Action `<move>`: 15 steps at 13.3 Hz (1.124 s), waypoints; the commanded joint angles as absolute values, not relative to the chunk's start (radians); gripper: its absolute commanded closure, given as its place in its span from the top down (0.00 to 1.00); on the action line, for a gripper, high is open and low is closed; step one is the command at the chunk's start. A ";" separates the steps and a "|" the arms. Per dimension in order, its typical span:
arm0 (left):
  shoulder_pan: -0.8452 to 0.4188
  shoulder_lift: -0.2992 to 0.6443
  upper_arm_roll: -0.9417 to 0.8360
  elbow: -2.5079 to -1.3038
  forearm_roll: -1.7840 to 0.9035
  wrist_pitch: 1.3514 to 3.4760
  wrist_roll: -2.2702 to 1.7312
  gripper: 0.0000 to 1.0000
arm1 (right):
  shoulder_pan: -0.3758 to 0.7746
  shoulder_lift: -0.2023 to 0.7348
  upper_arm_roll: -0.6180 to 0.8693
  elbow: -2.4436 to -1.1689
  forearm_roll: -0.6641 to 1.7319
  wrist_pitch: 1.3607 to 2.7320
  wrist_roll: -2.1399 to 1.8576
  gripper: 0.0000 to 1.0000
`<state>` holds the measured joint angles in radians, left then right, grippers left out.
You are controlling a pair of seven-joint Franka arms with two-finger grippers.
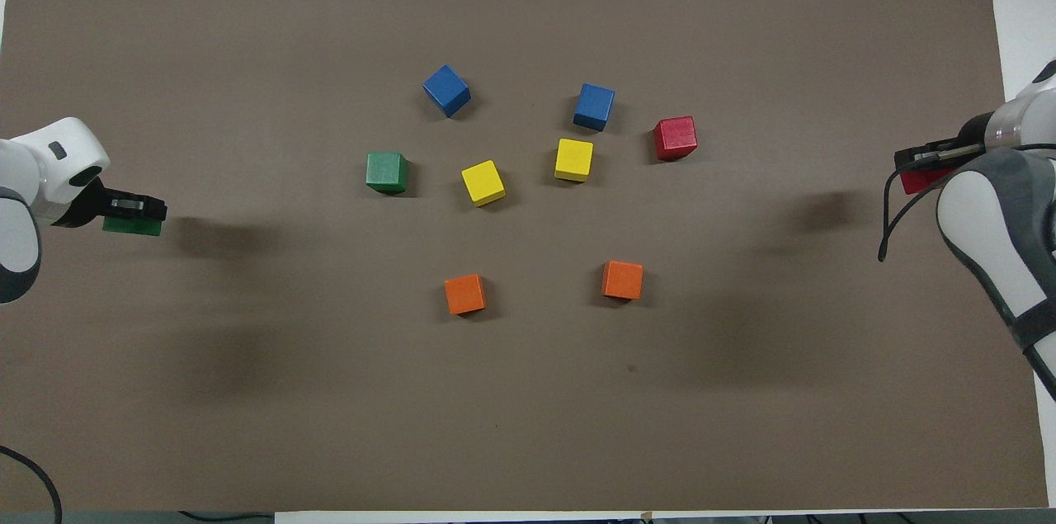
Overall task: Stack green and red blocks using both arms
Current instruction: 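Carry the green and red blocks outward to the table edges with both grippers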
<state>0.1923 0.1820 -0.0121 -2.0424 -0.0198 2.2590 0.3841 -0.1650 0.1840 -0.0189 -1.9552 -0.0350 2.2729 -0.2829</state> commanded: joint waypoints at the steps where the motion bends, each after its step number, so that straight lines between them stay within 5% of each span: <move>1: 0.216 0.176 -0.026 -2.112 -0.021 2.364 0.410 0.00 | -0.156 0.170 -0.009 -2.009 -0.021 2.318 -0.253 0.00; 5: 0.219 0.235 -0.026 -2.121 -0.023 2.442 0.399 0.00 | -0.140 0.170 -0.008 -2.115 -0.021 2.479 -0.227 0.00; 13: 0.232 0.268 -0.025 -2.121 -0.023 2.465 0.380 0.00 | -0.114 0.207 -0.006 -2.155 -0.020 2.549 -0.166 0.00; 15: 0.230 0.270 -0.025 -2.111 -0.023 2.453 0.390 1.00 | -0.114 0.213 -0.006 -2.175 -0.020 2.591 -0.166 0.00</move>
